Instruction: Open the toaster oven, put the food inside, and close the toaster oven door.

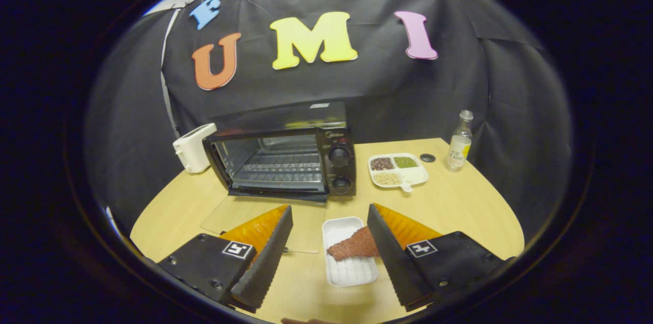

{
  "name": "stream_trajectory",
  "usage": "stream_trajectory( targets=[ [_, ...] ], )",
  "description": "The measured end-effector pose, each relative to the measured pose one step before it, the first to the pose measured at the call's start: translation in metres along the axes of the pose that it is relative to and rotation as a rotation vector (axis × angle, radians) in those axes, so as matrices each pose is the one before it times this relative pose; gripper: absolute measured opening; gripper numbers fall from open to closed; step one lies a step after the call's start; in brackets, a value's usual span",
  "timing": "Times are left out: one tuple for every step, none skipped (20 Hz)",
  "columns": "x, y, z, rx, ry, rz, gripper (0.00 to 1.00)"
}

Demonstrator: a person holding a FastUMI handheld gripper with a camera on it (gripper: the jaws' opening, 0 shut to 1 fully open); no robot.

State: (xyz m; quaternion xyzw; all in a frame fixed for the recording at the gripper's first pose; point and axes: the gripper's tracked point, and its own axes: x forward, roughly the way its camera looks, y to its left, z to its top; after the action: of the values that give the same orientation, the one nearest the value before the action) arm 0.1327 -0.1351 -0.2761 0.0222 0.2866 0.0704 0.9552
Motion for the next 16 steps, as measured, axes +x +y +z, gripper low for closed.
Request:
stream_trajectory(
  targets=[
    [0.00072,-0.01579,-0.00202,0.01644,0.01573,-0.00269,0.95],
    [0.00166,-0.01652,-0.00133,0.01669,0.00445,-0.00730,0.95],
    [0.00196,-0.01479,-0.00217,0.00888,0.00486,-0.00415,0.94],
    [0.00271,-0.01281,-0.00614,0.00085,0.01124,0.00046,0.93],
    [0.00377,-0.01259,-0.00540,0.00267,0.01555,-0.00240,0.92],
    [0.00203,-0.01005,-0.00530,0.00138,0.01357,0.00669,0.92],
    [0.00263,-0.00713,-0.00430,0.00255,0.01234,0.01340,0.91],
    [0.00193,-0.00620,-0.00382,0.01207,0.00639,0.01635,0.90],
    [0.00214,-0.00315,-0.00080,0.01890,-0.00037,0.02557,0.89],
    [0.00174,-0.00193,-0.00311,0.02330,0.00248,0.03277,0.89],
    [0.00205,0.00157,-0.00355,0.02765,0.01122,0.03812,0.84],
    [0.00116,0.00211,-0.00364,0.02941,0.00863,0.04071,0.81],
    [0.00158,0.00301,-0.00077,0.02780,0.00428,0.04224,0.78],
    [0.00094,0.00212,-0.00282,0.02430,0.00740,0.03341,0.76],
    [0.00103,-0.00002,-0.00103,0.01500,0.00644,0.02105,0.69],
    [0.00128,-0.00142,-0.00186,0.00798,0.00626,0.01088,0.66]
  ],
)
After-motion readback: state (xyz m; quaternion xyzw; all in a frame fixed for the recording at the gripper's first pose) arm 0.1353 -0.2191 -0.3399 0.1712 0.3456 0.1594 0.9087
